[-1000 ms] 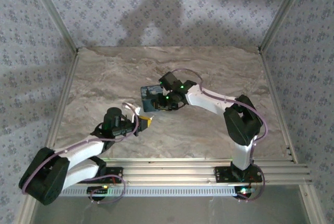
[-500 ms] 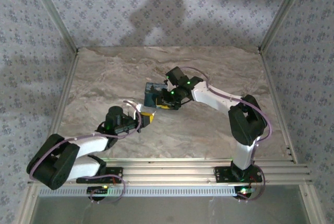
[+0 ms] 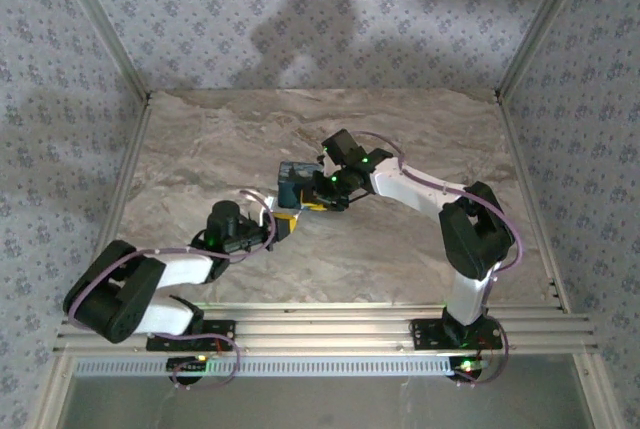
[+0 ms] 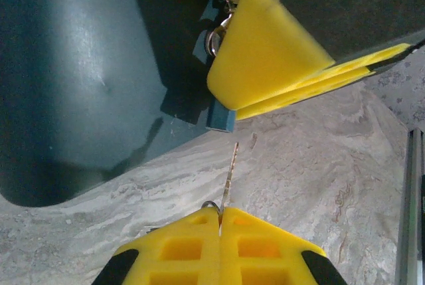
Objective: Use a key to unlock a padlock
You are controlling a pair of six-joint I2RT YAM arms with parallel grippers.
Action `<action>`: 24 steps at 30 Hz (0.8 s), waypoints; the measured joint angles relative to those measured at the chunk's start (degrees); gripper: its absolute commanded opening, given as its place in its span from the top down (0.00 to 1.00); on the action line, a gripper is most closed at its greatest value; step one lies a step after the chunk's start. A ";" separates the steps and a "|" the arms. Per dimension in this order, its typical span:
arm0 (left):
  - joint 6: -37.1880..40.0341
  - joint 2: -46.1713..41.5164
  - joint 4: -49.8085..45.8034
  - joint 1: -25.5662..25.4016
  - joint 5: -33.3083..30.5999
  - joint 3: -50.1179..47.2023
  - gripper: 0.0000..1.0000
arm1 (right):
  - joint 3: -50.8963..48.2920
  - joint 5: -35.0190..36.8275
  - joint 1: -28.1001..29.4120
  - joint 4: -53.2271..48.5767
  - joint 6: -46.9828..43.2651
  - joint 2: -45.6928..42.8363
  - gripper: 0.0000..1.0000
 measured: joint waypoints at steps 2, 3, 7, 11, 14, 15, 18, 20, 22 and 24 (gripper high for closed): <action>0.00 0.92 0.52 0.00 0.07 0.28 1.00 | -0.31 -0.04 -0.09 0.13 0.07 -0.35 1.00; 0.00 1.36 0.76 0.00 0.07 0.44 1.00 | -0.37 -0.11 -0.17 0.13 0.11 -0.55 1.00; -0.24 2.97 1.79 0.00 0.24 1.27 1.00 | -0.48 -0.33 -0.35 0.39 0.48 -0.72 1.00; -0.42 3.19 1.81 0.00 0.26 1.84 1.00 | -0.57 -0.44 -0.42 0.76 0.66 -0.74 1.00; -0.39 3.19 1.68 0.00 0.26 2.14 1.00 | -0.59 -0.44 -0.57 0.87 0.70 -0.74 1.00; -0.39 3.19 1.68 0.00 0.26 2.23 1.00 | -0.59 -0.44 -0.61 0.98 0.74 -0.74 1.00; -0.39 3.50 1.66 0.00 0.26 2.62 1.00 | -0.59 -0.44 -0.74 1.33 0.90 -0.74 1.00; -0.42 4.15 1.70 0.00 0.26 2.99 1.00 | -0.66 -0.44 -0.83 1.64 0.92 -0.74 1.00; -0.42 4.61 1.73 0.00 0.26 3.13 1.00 | -0.81 -0.46 -0.83 1.86 0.94 -0.74 1.00; -0.57 5.20 1.81 0.00 0.24 3.30 1.00 | -0.92 -0.68 -0.81 1.95 0.94 -0.74 1.00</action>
